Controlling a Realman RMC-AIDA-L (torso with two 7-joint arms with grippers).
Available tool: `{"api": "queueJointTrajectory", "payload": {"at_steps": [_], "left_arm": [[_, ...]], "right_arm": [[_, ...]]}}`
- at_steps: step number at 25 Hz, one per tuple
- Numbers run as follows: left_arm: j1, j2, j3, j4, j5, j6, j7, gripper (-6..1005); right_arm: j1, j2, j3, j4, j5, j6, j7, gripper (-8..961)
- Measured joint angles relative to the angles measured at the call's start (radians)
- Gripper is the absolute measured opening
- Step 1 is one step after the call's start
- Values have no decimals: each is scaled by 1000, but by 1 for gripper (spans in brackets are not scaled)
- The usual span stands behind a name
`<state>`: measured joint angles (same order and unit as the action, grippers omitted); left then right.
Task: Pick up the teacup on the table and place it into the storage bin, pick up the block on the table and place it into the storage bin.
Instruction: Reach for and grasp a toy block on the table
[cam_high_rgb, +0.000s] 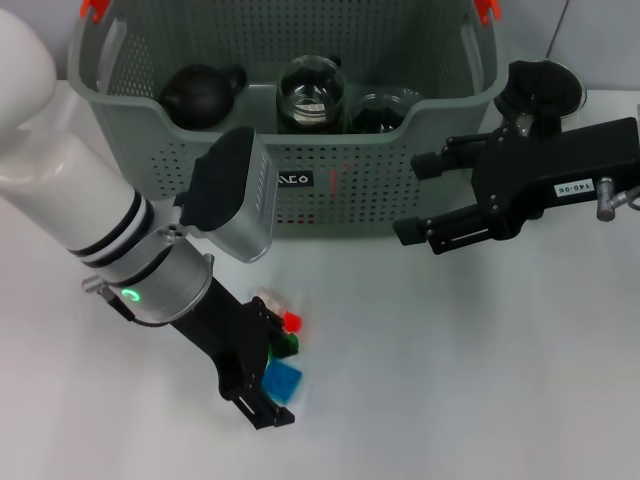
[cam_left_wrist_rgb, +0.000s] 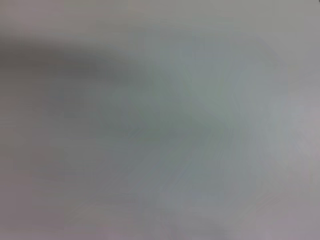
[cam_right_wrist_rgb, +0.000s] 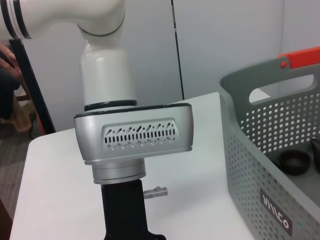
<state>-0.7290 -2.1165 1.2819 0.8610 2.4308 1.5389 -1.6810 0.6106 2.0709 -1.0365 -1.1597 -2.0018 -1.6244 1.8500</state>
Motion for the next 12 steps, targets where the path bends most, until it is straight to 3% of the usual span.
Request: {"api": "queueJointTrajectory", "payload": {"at_steps": [12], "left_arm": [[1, -16, 5, 21, 2, -1, 8, 859]], "right_arm": [[3, 0, 0, 3, 0, 3, 0, 927]]}}
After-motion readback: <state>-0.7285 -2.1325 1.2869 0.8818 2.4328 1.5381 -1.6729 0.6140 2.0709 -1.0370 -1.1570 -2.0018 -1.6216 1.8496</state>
